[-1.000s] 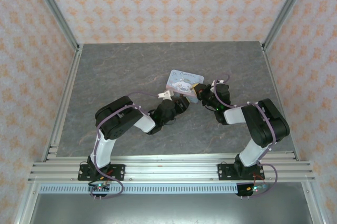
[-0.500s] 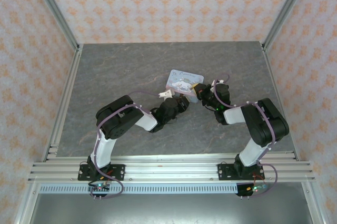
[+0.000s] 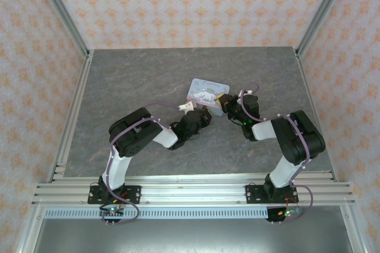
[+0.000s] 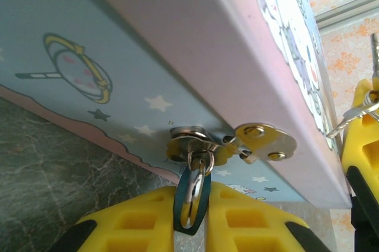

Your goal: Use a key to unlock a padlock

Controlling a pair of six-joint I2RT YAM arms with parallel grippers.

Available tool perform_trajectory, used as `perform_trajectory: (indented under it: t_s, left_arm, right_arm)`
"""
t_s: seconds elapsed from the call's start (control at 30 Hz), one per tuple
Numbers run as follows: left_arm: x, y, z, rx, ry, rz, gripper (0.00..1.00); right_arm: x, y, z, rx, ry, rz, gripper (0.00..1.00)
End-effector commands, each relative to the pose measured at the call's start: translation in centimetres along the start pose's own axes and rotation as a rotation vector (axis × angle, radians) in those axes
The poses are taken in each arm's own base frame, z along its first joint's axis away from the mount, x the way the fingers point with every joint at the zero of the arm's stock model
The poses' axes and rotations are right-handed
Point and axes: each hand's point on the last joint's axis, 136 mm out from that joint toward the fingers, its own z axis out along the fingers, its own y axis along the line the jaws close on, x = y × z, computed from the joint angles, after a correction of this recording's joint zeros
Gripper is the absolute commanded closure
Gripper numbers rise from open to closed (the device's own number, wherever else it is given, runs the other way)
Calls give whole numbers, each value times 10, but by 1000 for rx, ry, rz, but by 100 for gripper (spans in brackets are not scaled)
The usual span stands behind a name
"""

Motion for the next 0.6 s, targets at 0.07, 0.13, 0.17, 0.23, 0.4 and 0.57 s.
perform_trajectory:
  t_s: [0.07, 0.13, 0.17, 0.23, 0.4, 0.57]
  left_arm:
    - [0, 4, 3, -22, -23, 4, 95]
    - [-1, 2, 2, -15, -18, 1, 100]
    - [0, 0, 1, -10, -12, -1, 100]
    - [0, -3, -2, 2, -1, -7, 100]
    - [1, -13, -11, 41, 66, -32, 100]
    - [-4, -16, -21, 69, 149, -51, 100]
  right_arm:
    - [2, -18, -1, 43, 3, 17, 100]
    - [2, -15, -1, 36, 5, 15, 100]
    - [2, -13, -1, 31, 7, 13, 100]
    - [2, -8, -2, 19, 14, 10, 100]
    - [6, 20, -15, -40, 31, -13, 100]
    - [18, 31, -43, -42, 60, -42, 100]
